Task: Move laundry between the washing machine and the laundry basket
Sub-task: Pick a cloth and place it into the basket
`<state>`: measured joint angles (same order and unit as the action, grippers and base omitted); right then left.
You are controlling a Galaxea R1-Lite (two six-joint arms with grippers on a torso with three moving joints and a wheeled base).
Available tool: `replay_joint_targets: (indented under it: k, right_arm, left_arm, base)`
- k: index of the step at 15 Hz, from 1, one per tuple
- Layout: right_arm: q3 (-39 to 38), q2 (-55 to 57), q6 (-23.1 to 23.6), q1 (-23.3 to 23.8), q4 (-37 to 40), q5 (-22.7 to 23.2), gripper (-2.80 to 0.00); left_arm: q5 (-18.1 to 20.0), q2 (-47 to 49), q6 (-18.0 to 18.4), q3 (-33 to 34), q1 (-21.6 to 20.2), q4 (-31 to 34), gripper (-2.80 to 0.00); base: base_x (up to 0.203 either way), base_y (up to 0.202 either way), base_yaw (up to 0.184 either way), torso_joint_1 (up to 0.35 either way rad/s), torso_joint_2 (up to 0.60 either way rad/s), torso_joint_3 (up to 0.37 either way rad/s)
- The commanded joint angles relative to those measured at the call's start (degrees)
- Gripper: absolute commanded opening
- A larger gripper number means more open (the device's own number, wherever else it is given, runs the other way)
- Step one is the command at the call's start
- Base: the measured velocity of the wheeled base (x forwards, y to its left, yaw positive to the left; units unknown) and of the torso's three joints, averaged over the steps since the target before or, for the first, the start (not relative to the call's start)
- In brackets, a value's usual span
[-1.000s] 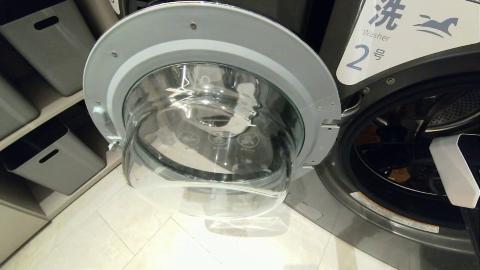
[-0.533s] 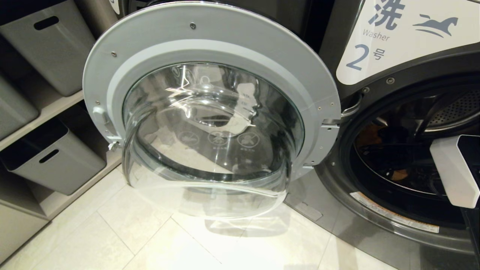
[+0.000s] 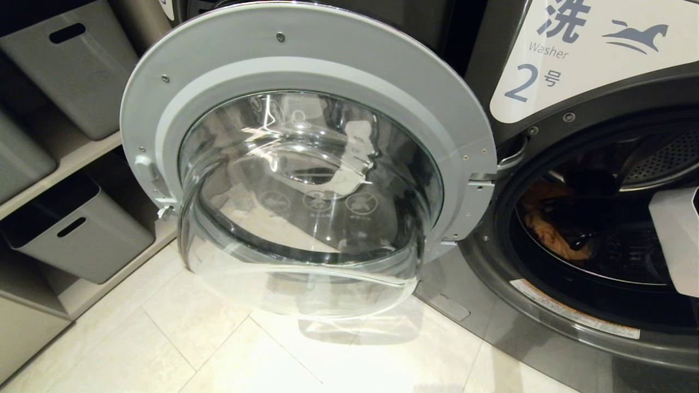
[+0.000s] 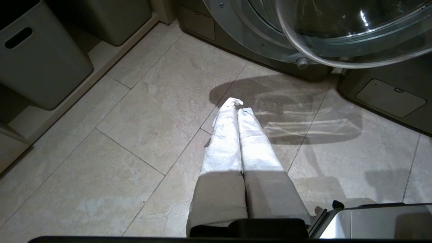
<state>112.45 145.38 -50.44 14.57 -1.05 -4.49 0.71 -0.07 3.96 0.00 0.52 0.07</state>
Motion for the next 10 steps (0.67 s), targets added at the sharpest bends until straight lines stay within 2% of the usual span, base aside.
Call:
replay_joint_targets:
  k: [1,5,7,10]
  right_arm:
    - [-0.13,-1.49,-0.27,0.80,0.06,-0.08,-2.80]
    - [-6.36,-6.55,1.23,0.79,-0.04,-1.78,-2.80]
    - [-13.13,-10.72,4.27,0.01,-1.51,-3.35,-2.80]
    - [-26.05,-16.96,9.46,-0.65,-9.26,-5.04,-2.80]
  left_arm:
    - [0.00,-0.10,-0.01,0.00,0.00,0.01,-2.80]
    - [0.00,-0.01,-0.01,0.00,0.00,0.01,-2.80]
    - [0.00,-0.10,0.00,0.00,0.00,0.01,-2.80]
    - [0.00,-0.01,0.01,0.00,0.00,0.01,-2.80]
  base:
    - [0.000,0.000,0.000,0.000,0.00,0.000]
    - [0.000,0.000,0.000,0.000,0.00,0.000]
    - [0.000,0.000,0.000,0.000,0.00,0.000]
    - [0.000,0.000,0.000,0.000,0.00,0.000]
